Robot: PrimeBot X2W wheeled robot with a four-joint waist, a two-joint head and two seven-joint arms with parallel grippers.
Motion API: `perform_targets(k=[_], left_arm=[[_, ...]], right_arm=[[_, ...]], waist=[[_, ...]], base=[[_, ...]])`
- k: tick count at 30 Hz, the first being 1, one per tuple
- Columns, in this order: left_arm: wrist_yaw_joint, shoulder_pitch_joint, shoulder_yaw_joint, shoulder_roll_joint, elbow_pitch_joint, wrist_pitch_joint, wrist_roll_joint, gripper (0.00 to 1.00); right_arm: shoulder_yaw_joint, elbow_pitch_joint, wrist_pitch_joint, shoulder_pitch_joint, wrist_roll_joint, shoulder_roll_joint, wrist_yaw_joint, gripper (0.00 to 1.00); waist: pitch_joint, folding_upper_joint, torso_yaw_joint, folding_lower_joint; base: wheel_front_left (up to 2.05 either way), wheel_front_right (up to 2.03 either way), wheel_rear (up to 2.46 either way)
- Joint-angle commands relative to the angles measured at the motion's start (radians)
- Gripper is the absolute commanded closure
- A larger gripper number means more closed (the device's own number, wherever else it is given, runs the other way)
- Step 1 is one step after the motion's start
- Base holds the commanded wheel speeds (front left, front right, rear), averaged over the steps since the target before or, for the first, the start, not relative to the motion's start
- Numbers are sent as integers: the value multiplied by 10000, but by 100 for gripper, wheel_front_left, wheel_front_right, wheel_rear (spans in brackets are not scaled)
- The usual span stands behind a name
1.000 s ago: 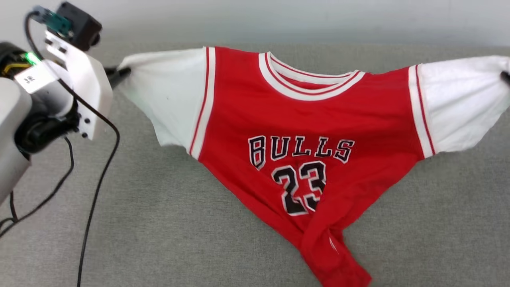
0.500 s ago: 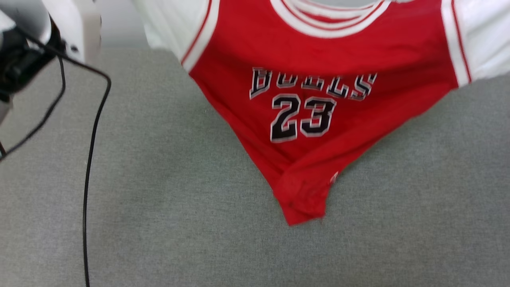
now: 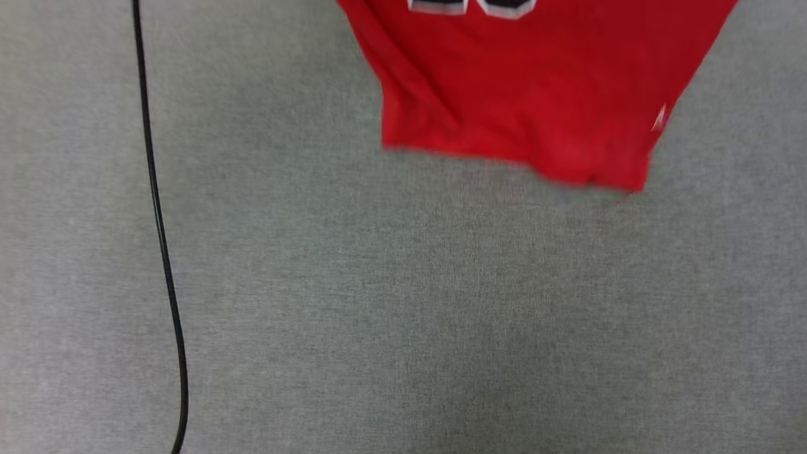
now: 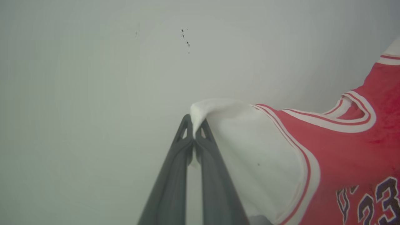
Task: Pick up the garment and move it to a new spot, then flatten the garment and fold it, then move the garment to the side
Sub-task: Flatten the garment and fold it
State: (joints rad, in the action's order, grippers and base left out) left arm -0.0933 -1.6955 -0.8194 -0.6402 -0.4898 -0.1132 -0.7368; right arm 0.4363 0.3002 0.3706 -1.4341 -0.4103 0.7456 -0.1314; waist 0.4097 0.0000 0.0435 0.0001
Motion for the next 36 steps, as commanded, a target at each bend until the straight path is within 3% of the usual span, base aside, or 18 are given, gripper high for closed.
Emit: perform_targets(k=[1, 11, 19, 29, 36], left_arm=[[1, -398, 118, 56, -232, 188, 80, 100], [-167, -2791, 478, 663, -2208, 1810, 643, 100], [-323, -3055, 312, 983, -3488, 2439, 388, 100], [-357, -1867, -323, 1030, -4180, 3062, -275, 100], [-360, 169, -740, 903, -3864, 3585, -1128, 100]], right_arm=[[92, 275, -184, -534, 136, -198, 14, 100], [733, 2667, -1637, -3648, 976, -1224, 14, 100], [1314, 4247, -2426, -4693, 928, -1626, 14, 100], [2552, 5298, -3254, -3995, 261, -1766, 14, 100], [4071, 5077, -3871, -2381, -590, -1604, 16, 100]], waist=[[551, 0, -175, -1], [1094, 0, -346, -1], [1542, 0, -320, -1], [1821, 0, -265, -1], [1151, 0, -163, -1]], base=[[0, 0, 0], [0, 0, 0], [0, 0, 0], [0, 0, 0], [0, 0, 0]])
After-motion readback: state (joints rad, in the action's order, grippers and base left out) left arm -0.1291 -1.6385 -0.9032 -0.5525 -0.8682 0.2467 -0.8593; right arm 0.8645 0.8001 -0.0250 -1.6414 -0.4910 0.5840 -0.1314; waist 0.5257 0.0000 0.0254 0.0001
